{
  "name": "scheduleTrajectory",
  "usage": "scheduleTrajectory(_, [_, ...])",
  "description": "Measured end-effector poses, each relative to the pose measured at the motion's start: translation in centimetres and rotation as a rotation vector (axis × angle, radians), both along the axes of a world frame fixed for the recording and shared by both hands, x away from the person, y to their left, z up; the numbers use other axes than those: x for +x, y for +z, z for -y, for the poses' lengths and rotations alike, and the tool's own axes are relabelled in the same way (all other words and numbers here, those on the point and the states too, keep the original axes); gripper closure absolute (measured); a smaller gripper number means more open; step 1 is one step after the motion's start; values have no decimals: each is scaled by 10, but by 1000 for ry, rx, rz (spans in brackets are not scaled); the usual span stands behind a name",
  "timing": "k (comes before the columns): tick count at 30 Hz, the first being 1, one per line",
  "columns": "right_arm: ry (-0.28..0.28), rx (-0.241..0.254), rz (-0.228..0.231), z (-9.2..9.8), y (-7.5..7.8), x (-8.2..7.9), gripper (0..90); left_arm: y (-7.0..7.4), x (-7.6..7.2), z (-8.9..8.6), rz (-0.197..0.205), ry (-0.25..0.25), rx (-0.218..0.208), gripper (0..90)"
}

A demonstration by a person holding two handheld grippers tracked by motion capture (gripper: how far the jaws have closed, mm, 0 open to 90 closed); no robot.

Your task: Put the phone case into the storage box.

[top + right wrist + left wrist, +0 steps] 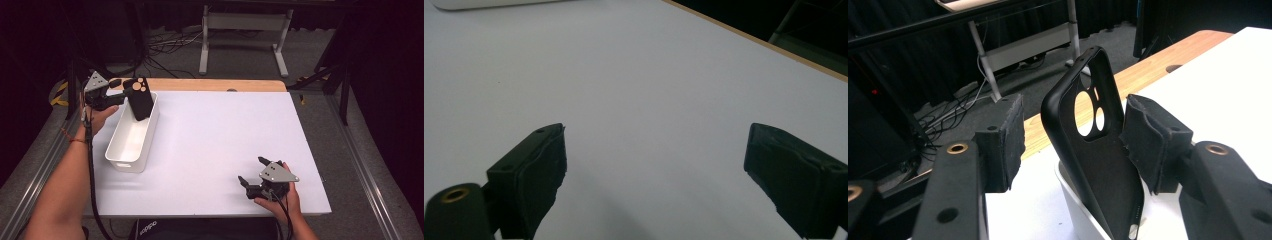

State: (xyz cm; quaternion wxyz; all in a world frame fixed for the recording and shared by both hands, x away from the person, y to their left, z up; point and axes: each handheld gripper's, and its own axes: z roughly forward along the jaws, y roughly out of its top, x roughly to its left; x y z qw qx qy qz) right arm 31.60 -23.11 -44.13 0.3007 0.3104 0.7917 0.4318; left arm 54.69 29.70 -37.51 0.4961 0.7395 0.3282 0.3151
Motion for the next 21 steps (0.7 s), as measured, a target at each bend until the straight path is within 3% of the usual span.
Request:
scheduleTrajectory(7, [11, 4, 11, 0, 2, 3, 109, 7, -18, 0, 13, -8, -2, 401])
scheduleTrajectory(15, [24, 13, 47, 1, 7, 5, 109, 16, -40, 6, 55, 27, 2, 279])
scheduleTrajectory(21, [30, 16, 60, 2, 7, 5, 109, 19, -52, 7, 61, 21, -16, 228])
